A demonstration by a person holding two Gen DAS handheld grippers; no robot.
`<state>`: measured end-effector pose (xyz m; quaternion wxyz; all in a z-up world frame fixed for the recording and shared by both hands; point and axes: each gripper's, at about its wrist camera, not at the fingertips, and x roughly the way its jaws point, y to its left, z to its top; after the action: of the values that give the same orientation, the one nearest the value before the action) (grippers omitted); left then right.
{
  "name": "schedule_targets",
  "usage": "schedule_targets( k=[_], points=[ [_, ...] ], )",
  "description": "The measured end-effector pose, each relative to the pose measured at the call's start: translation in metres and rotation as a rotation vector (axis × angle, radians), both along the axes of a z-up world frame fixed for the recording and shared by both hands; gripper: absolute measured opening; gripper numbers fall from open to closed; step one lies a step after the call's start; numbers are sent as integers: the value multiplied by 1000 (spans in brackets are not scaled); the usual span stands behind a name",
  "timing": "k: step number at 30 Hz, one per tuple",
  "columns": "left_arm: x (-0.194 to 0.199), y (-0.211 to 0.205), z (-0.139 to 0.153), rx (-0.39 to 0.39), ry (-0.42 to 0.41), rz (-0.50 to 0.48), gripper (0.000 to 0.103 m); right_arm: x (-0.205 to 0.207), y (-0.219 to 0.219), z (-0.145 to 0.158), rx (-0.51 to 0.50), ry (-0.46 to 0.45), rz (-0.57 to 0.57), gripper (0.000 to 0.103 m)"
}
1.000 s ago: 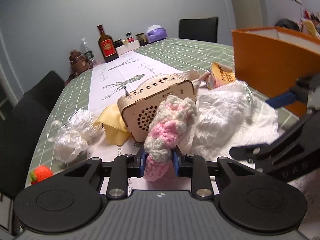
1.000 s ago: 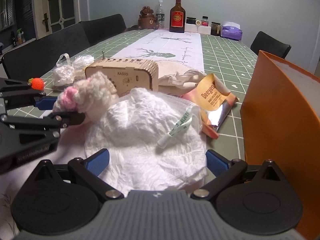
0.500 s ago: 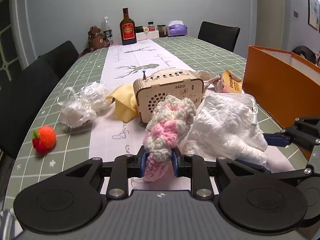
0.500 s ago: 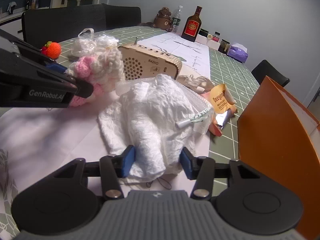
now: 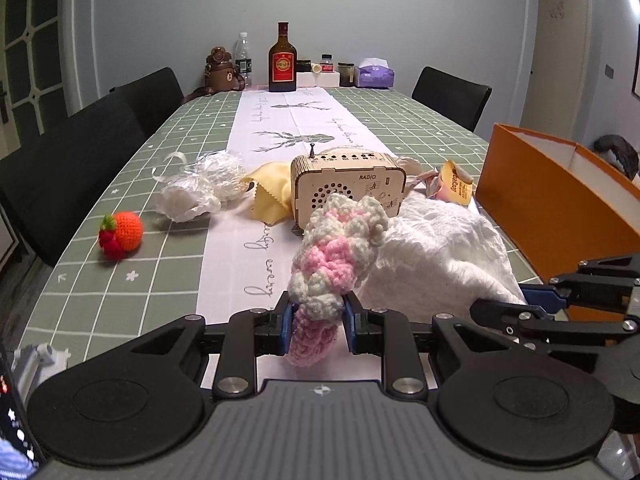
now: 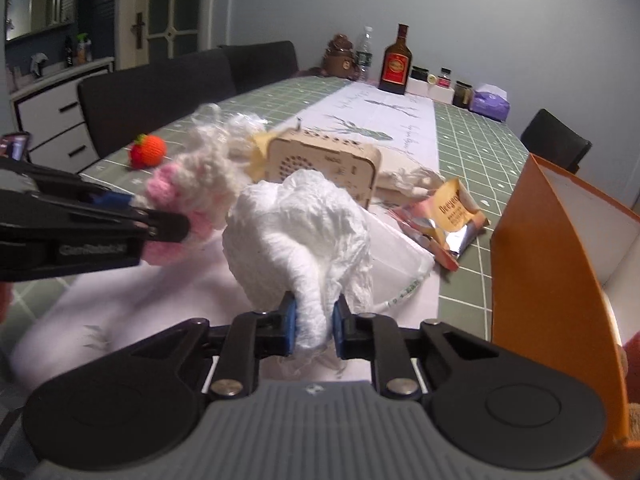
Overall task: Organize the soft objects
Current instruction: 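Grasp the pink crocheted piece with the left tool while the right tool grasps the white cloth, then carry the crocheted piece and white cloth with both tools into the box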
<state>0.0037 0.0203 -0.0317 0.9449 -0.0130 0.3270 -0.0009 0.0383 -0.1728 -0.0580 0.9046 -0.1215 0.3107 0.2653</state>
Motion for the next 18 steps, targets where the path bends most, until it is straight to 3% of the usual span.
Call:
schedule_targets(
  k=[9,18],
  points=[
    [-32,-2,24,-40,-32,15,28,-39,-20,34,95,-17,5,15],
    [-38,-22,61,-108,-109,-26,28,-44,-56,68,192,-49,-48,15]
  ],
)
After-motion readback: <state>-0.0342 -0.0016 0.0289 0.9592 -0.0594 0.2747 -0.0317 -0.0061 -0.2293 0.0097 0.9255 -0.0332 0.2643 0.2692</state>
